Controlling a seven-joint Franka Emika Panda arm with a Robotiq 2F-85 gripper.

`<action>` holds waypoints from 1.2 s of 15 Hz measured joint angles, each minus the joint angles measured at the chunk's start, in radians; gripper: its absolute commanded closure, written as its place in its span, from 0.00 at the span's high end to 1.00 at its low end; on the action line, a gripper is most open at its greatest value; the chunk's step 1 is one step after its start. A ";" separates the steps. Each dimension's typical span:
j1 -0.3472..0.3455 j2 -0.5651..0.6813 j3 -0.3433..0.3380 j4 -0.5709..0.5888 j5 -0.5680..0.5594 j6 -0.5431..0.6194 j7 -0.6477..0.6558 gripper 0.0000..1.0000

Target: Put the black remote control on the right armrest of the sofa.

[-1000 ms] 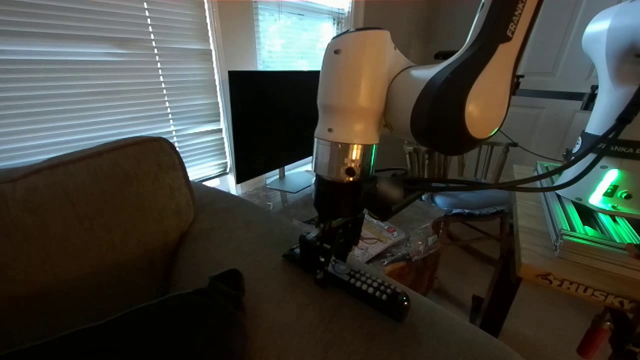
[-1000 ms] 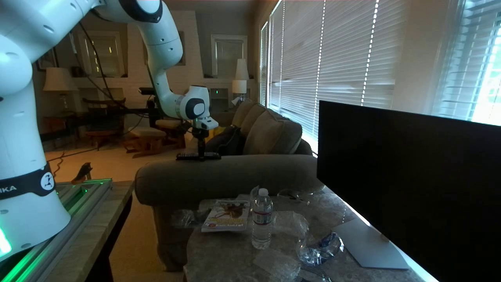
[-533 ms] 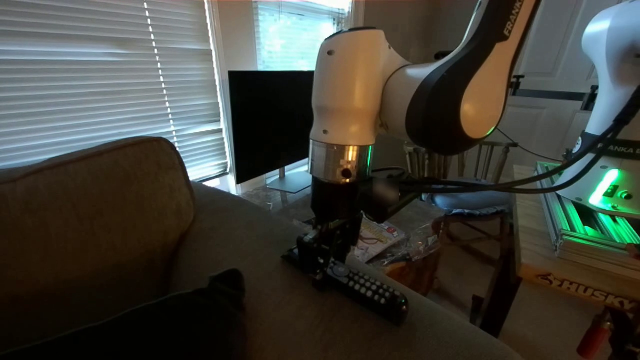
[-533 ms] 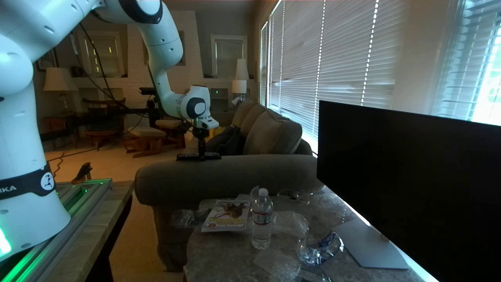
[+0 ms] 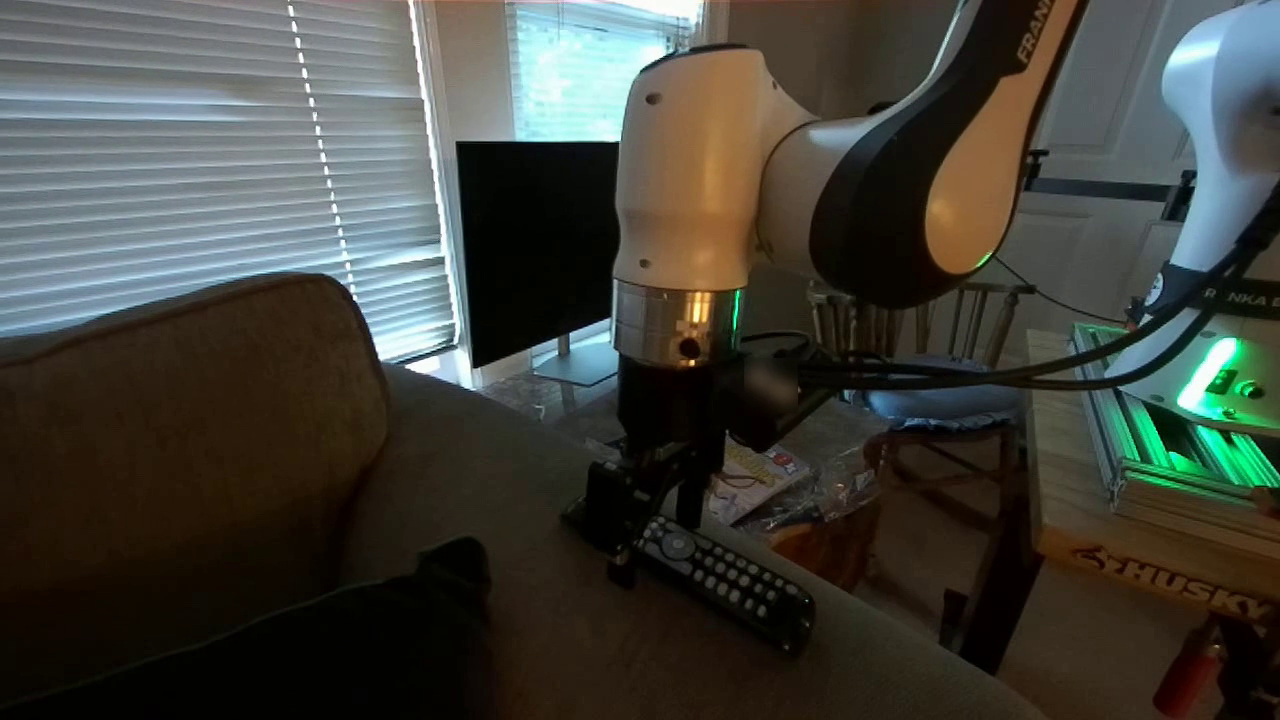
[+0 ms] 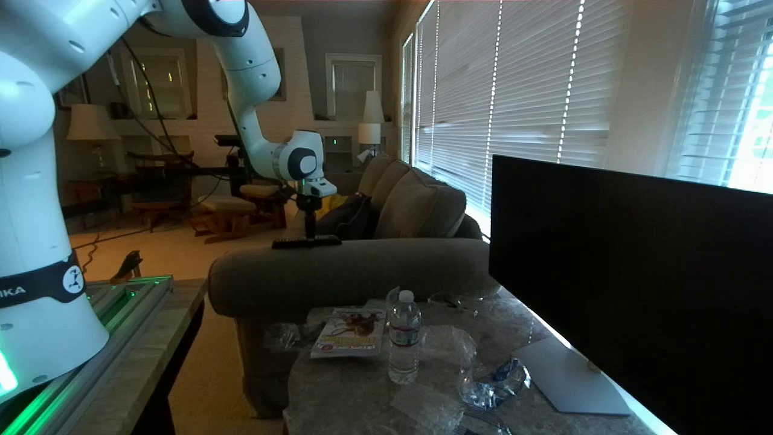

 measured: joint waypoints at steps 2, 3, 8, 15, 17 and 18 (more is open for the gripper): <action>0.010 -0.010 -0.010 0.005 0.000 -0.044 0.011 1.00; 0.012 -0.019 -0.013 0.005 0.000 -0.067 0.015 1.00; -0.002 -0.107 0.002 -0.009 0.013 -0.156 0.010 1.00; -0.070 -0.286 0.042 -0.116 0.034 -0.199 -0.067 1.00; -0.109 -0.341 0.066 -0.159 0.041 -0.211 -0.122 1.00; -0.132 -0.369 0.083 -0.184 0.058 -0.223 -0.157 1.00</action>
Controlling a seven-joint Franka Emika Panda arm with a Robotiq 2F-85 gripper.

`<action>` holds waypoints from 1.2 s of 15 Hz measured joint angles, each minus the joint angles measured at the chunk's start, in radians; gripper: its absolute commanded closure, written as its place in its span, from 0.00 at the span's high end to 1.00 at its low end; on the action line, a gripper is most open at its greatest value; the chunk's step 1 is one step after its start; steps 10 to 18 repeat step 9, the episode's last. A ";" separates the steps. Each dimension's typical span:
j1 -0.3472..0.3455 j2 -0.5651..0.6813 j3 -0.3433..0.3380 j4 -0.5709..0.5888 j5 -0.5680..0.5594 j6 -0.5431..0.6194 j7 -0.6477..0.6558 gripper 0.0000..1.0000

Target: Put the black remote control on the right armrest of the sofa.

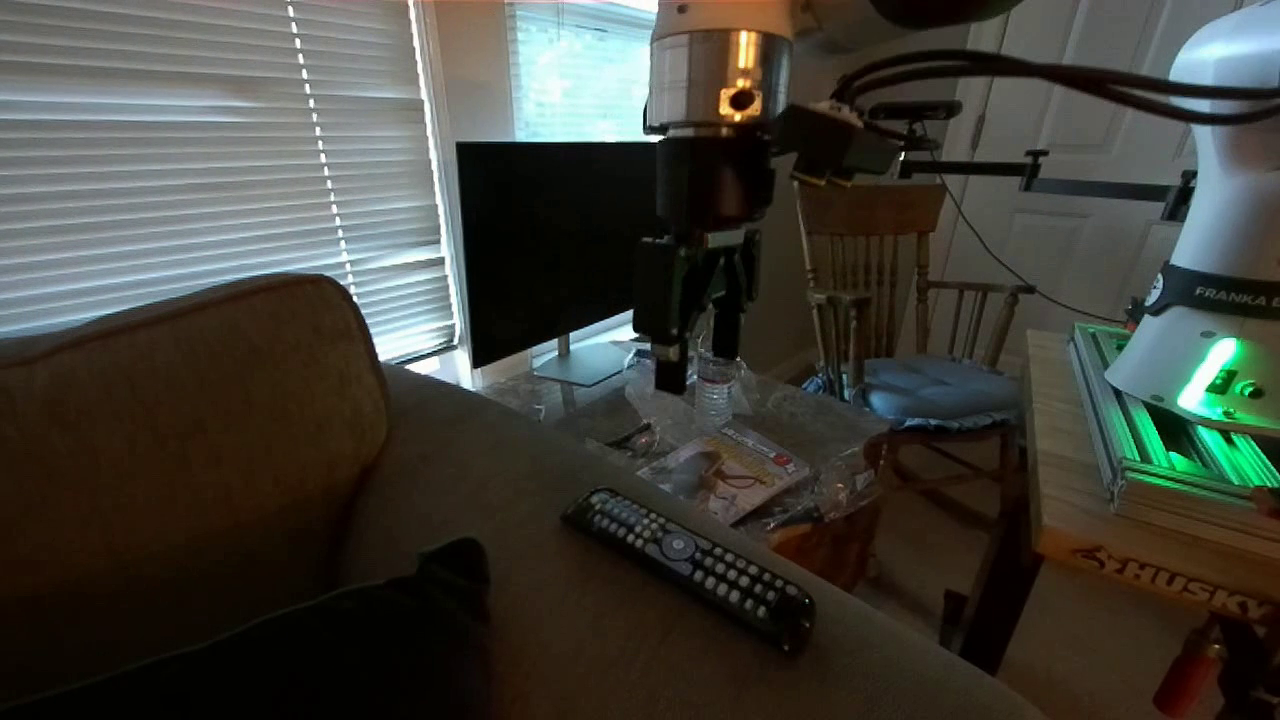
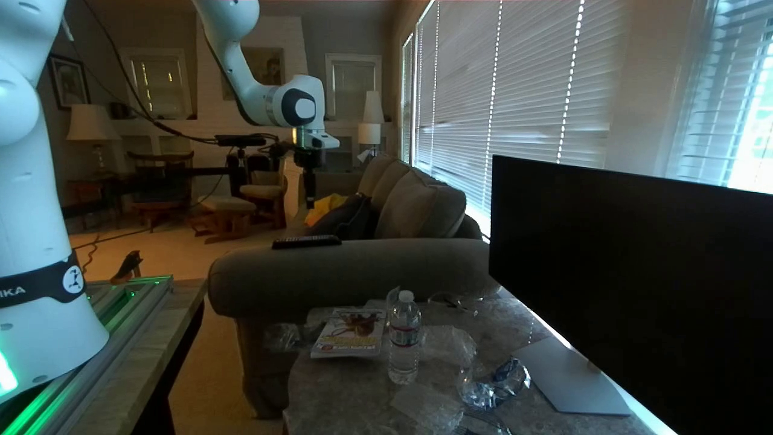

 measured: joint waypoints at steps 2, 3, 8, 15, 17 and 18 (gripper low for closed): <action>-0.039 -0.052 0.029 -0.048 0.030 -0.025 -0.057 1.00; -0.048 -0.071 0.035 -0.065 0.036 -0.030 -0.069 1.00; -0.051 -0.087 0.041 -0.084 0.037 -0.031 -0.073 1.00; -0.051 -0.087 0.041 -0.085 0.037 -0.031 -0.073 1.00; -0.051 -0.087 0.041 -0.085 0.037 -0.031 -0.073 1.00; -0.051 -0.087 0.041 -0.085 0.037 -0.031 -0.073 1.00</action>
